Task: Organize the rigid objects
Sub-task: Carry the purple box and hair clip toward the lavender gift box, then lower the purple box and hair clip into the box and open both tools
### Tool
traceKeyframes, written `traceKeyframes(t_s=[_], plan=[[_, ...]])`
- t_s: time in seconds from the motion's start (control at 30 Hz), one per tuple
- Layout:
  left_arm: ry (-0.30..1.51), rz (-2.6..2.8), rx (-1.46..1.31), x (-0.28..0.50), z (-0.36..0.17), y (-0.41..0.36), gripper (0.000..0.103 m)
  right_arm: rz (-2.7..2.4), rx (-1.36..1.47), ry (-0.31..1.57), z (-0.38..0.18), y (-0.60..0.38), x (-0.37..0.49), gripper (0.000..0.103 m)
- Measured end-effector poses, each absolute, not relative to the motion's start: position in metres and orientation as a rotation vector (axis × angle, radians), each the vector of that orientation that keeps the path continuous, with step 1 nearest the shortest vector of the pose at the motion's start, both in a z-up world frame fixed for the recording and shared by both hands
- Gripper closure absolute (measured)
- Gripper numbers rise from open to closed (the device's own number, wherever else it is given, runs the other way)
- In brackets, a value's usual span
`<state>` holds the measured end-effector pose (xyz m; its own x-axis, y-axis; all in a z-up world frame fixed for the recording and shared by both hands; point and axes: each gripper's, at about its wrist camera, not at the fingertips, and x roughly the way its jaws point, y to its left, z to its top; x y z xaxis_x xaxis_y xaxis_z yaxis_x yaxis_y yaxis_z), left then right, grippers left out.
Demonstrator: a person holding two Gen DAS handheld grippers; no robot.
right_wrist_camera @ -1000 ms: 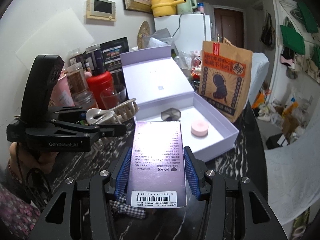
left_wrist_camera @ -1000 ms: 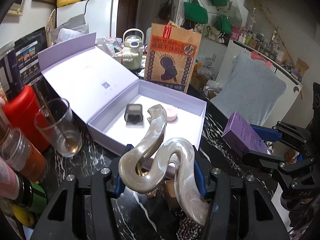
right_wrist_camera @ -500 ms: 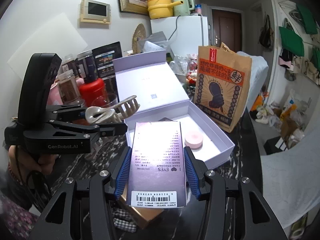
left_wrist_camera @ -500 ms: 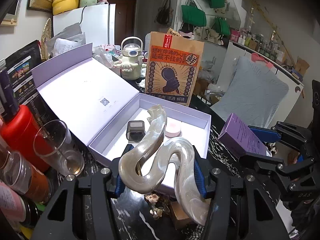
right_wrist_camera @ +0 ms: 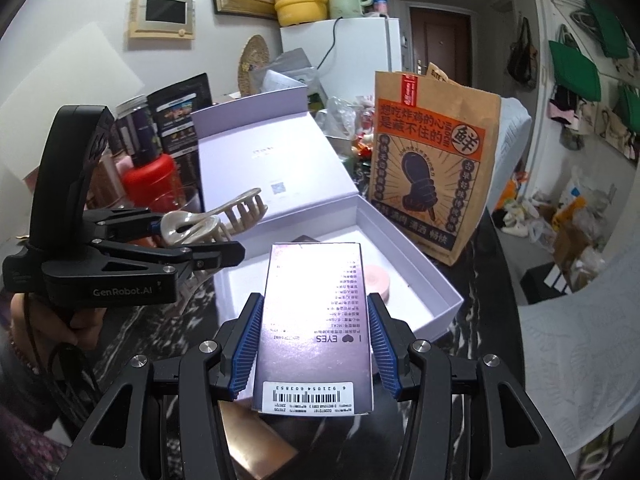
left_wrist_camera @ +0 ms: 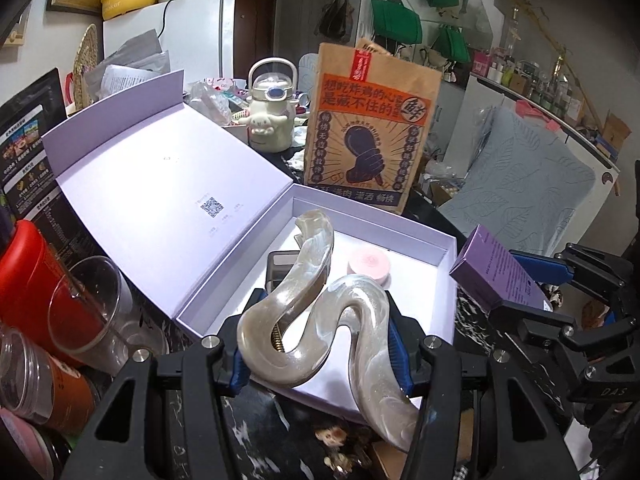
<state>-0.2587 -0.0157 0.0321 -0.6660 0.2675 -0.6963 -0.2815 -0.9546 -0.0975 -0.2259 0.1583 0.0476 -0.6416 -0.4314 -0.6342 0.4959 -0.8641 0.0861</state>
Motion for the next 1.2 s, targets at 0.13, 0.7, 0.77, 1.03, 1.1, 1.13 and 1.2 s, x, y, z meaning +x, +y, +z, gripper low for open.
traceKeyframes(t_s=[0.13, 0.7, 0.77, 1.03, 1.1, 1.13, 1.2], plan=[[0.017, 2.618, -1.113, -0.270, 0.028, -0.017, 0.049, -2.465, 0.922, 0.130, 0.043, 0.158, -0.237, 0.053], [0.088, 2.658, -1.095, -0.314, 0.024, -0.008, 0.049, -2.563, 0.945, 0.157, 0.040, 0.166, -0.286, 0.053], [0.091, 2.654, -1.101, -0.319, 0.022, -0.008, 0.049, -2.565, 0.952, 0.158, 0.037, 0.166, -0.290, 0.053], [0.103, 2.633, -1.116, -0.334, 0.011, -0.004, 0.049, -2.555, 0.985, 0.170, 0.023, 0.158, -0.306, 0.053], [0.102, 2.625, -1.117, -0.337, 0.009, -0.004, 0.049, -2.550, 0.990, 0.172, 0.020, 0.156, -0.310, 0.053], [0.096, 2.617, -1.120, -0.338, 0.008, -0.004, 0.049, -2.547, 0.993, 0.168, 0.019, 0.156, -0.311, 0.053], [0.089, 2.610, -1.119, -0.339, 0.006, -0.004, 0.049, -2.546, 0.997, 0.162, 0.017, 0.155, -0.314, 0.053]])
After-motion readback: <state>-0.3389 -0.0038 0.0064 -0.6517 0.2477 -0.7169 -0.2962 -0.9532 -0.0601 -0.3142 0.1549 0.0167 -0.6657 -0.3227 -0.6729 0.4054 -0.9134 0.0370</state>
